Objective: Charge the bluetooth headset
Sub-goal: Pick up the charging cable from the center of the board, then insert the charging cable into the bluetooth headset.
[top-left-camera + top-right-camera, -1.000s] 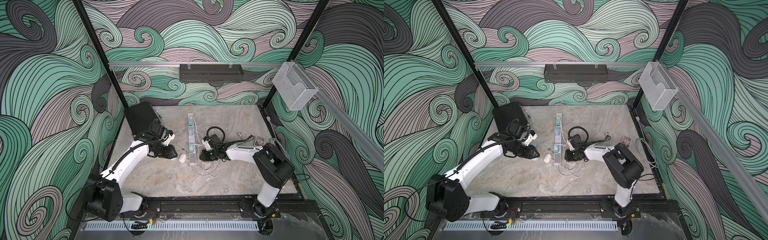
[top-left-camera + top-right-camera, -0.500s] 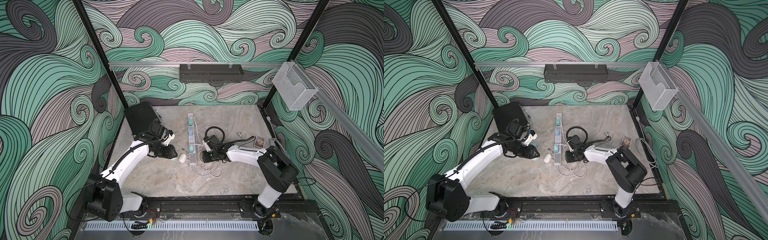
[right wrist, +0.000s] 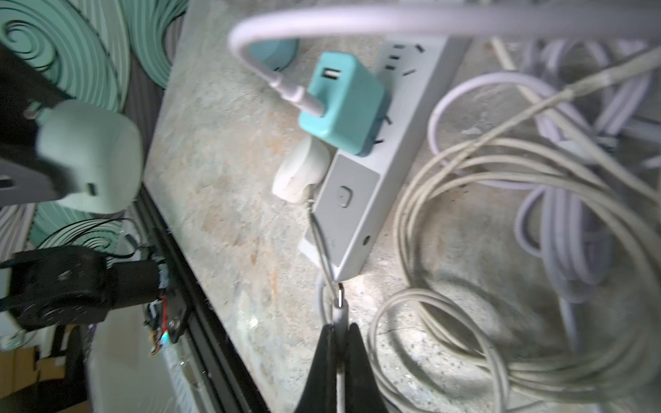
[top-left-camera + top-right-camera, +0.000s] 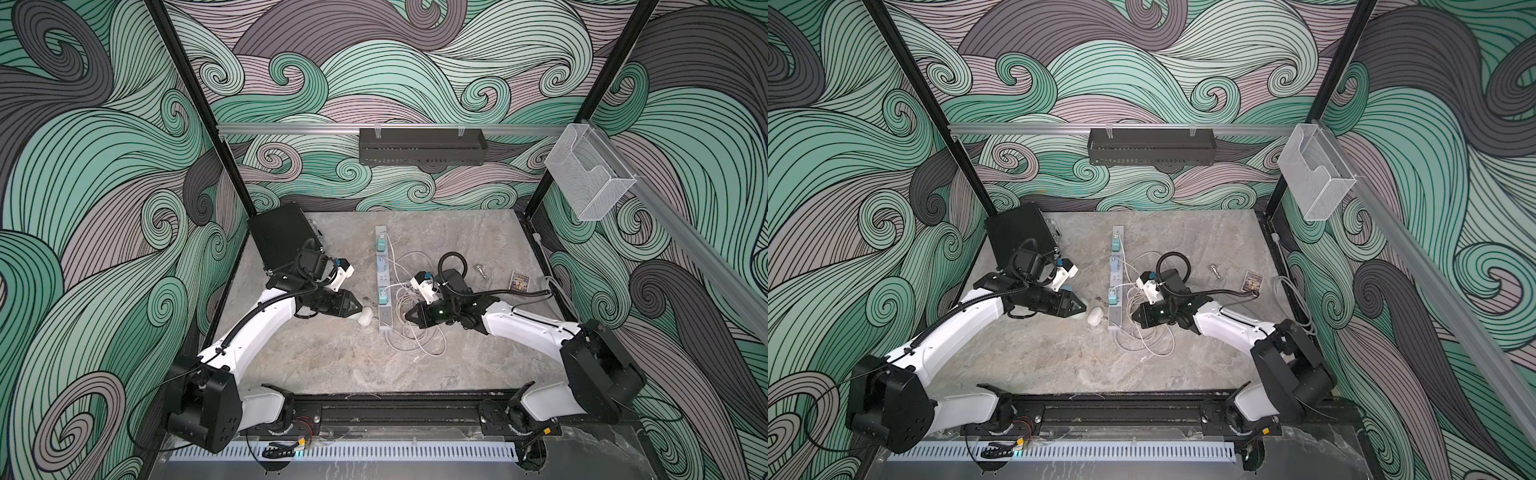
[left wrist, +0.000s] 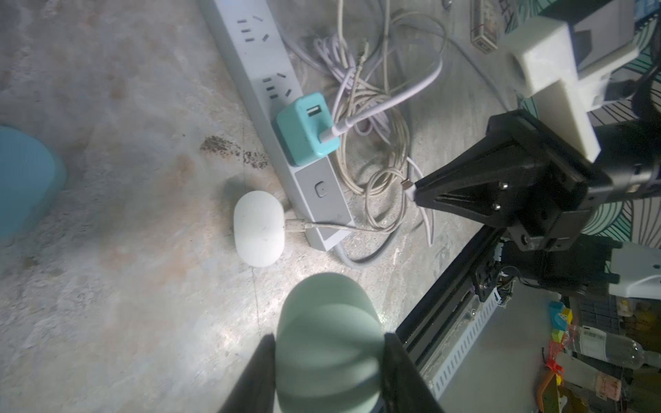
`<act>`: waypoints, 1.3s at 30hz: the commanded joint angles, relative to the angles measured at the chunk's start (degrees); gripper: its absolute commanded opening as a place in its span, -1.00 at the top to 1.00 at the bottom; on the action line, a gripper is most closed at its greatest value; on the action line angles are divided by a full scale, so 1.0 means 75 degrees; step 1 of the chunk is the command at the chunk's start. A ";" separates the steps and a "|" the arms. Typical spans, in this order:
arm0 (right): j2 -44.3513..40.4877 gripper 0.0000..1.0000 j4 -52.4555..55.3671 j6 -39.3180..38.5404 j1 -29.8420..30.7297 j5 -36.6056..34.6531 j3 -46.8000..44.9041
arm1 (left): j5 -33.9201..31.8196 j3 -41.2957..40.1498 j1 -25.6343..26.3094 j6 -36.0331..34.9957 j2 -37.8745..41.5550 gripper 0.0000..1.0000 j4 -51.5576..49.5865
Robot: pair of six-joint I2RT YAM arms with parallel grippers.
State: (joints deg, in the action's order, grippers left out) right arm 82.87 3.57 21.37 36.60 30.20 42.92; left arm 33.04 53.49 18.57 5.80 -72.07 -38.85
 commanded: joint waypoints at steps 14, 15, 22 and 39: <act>-0.1103 1.00 0.0903 0.0303 -0.0039 0.1799 0.0825 | 0.0057 0.0150 0.1159 -0.1186 -0.0004 0.61 0.1741; -0.1119 1.00 0.1048 0.0320 -0.0031 0.1779 0.0932 | -0.0025 0.0166 0.1208 -0.1217 -0.0030 0.61 0.1768; -0.0827 1.00 0.1711 0.0320 0.0047 0.1800 0.1378 | -0.0100 0.0379 0.1461 -0.1375 -0.0259 0.62 0.1837; -0.0480 1.00 0.2102 0.0151 0.0197 0.1792 0.1782 | -0.0291 0.0647 0.1916 -0.1757 -0.0490 0.62 0.1724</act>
State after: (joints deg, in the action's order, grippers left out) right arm 78.52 18.22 22.92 37.63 42.65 54.94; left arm 31.27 55.42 32.23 -5.89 -75.16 -25.74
